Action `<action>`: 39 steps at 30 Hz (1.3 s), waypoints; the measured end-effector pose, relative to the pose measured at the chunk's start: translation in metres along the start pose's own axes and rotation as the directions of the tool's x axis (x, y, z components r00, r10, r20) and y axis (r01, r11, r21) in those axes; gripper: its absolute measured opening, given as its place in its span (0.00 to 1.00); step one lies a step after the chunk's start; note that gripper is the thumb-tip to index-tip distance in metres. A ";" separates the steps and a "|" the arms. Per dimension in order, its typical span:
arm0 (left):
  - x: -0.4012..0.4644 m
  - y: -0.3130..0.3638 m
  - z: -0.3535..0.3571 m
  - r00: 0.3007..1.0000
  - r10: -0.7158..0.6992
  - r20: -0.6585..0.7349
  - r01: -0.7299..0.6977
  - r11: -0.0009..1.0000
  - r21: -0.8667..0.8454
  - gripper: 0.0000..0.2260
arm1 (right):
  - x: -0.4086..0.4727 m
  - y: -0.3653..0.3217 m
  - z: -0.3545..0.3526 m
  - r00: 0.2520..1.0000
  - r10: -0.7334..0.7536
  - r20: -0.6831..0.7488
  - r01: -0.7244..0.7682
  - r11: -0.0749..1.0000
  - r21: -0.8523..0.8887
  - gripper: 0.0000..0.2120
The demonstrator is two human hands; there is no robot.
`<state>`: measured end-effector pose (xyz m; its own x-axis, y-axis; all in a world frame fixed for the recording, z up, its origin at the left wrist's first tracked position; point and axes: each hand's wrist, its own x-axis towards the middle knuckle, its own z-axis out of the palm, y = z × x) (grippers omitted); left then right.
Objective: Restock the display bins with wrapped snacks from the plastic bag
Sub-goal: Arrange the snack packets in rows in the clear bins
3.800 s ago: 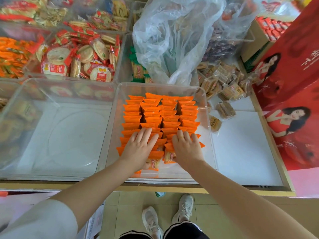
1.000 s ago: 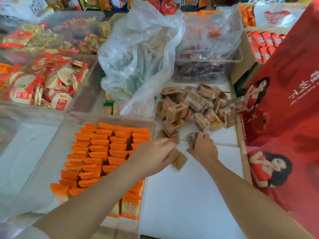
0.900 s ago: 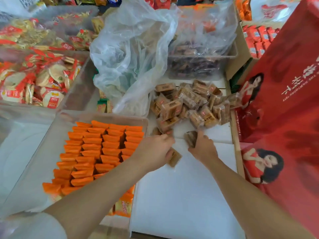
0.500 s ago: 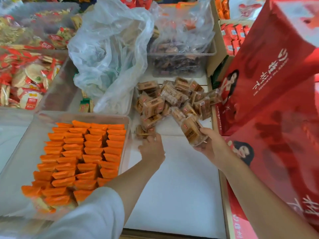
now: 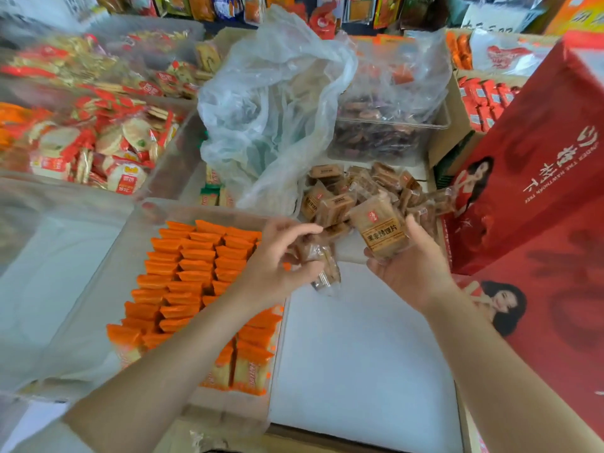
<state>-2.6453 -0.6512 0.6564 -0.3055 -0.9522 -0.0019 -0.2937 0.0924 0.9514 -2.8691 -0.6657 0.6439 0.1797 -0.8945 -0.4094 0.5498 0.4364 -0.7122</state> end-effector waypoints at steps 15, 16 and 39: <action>-0.084 -0.056 -0.289 0.962 -0.094 -0.258 0.226 0.806 0.547 0.26 | 0.069 0.137 0.286 0.998 0.062 0.025 -0.054 0.968 -0.246 0.16; -0.088 -0.064 -0.309 0.956 -0.125 -0.265 0.253 0.809 0.530 0.21 | 0.075 0.148 0.301 0.997 0.068 0.023 -0.061 0.969 -0.240 0.15; -0.069 -0.210 -0.451 0.881 -0.364 -0.303 0.466 0.778 0.420 0.17 | 0.205 0.312 0.394 0.936 0.033 -0.351 -0.223 0.826 -0.518 0.26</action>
<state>-2.1535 -0.7360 0.5954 0.1122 -0.9604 -0.2551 -0.7519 -0.2499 0.6101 -2.3393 -0.7515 0.5626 -0.1000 -0.7887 -0.6066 -0.0086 0.6104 -0.7921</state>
